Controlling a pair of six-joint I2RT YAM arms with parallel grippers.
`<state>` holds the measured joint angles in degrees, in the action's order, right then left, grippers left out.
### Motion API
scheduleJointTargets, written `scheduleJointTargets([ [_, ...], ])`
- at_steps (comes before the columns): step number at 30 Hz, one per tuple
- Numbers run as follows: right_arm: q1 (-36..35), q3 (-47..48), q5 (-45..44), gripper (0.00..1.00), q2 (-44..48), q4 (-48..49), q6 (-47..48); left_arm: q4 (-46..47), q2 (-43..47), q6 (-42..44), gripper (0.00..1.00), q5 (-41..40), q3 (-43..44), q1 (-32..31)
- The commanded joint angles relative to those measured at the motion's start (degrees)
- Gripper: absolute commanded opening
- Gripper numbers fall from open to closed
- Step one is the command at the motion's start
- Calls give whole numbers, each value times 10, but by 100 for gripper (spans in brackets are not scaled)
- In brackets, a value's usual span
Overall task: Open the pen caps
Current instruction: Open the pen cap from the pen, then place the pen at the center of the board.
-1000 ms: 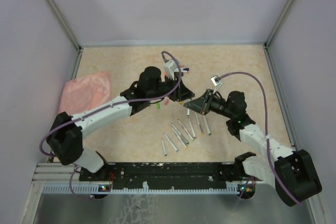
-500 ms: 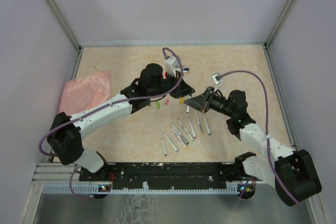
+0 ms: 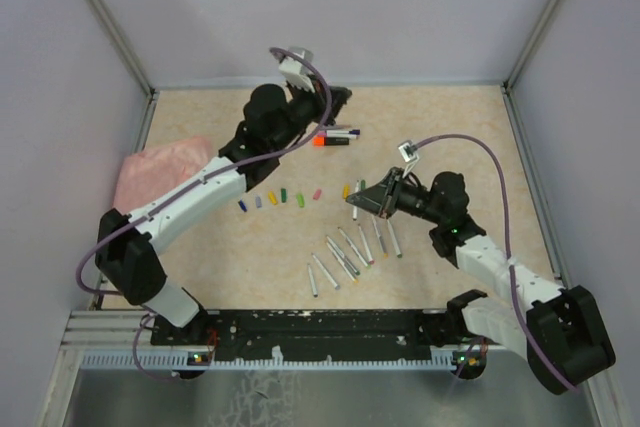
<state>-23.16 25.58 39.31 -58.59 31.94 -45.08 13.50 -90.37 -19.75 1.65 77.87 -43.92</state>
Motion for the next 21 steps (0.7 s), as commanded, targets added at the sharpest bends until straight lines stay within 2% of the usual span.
scheduleJointTargets([
  [1, -6, 3, 38, 0, 16, 3, 2, 88, 3, 47, 0, -96, 42, 20],
  [6, -5, 7, 24, 0, 26, -24, 17, 88, 12, 41, 0, -61, 40, 34],
  [9, -6, 19, -17, 0, 38, -91, 55, 80, 30, 28, 0, -26, 14, 46],
  [15, -4, 58, -145, 0, 47, -259, 131, 61, 99, -23, 0, 42, -97, 73],
  [21, 7, 87, -250, 0, 44, -360, 160, 22, 164, -55, 0, 91, -200, 88],
])
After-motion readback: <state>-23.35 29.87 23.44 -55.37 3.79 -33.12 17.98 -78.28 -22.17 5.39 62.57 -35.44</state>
